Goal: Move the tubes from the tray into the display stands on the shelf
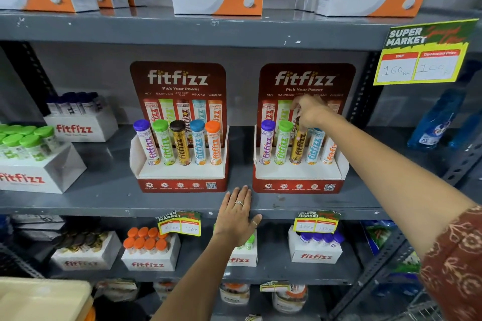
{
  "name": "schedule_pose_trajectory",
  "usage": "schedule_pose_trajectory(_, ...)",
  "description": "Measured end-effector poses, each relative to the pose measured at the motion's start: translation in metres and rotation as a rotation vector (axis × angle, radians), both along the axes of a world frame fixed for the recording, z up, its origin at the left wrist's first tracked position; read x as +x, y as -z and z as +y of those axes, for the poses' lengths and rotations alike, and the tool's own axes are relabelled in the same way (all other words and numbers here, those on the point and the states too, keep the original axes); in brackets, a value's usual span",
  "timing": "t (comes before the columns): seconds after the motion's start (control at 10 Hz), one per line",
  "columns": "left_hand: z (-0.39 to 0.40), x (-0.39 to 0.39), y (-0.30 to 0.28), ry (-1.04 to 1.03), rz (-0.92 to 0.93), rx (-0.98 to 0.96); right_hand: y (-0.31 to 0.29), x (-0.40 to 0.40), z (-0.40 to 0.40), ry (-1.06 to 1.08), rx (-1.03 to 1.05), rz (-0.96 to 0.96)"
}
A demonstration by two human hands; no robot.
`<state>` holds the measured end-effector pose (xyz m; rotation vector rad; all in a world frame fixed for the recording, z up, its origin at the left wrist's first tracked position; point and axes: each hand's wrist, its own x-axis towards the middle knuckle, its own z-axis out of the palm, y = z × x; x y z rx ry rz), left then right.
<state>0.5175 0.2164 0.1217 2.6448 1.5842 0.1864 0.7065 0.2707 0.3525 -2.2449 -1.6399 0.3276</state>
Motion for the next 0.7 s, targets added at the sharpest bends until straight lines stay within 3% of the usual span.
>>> schedule_pose_trajectory(0.3, 0.0, 0.0, -0.001, 0.001, 0.011, -0.015, 0.014, 0.001, -0.001, -0.04, 0.017, -0.049)
schedule_pose_trajectory(0.5, 0.001, -0.003, -0.013, 0.031, -0.019, -0.127, 0.016, -0.013, -0.018, -0.078, 0.186, -0.155)
schedule_pose_trajectory(0.6, -0.001, -0.014, -0.035, 0.031, -0.214, -0.095, 0.019, -0.031, -0.034, -0.132, 0.328, -0.219)
schedule_pose_trajectory(0.7, -0.004, -0.022, -0.054, 0.017, -0.354, 0.084, 0.025, -0.046, -0.042, -0.159, 0.436, -0.302)
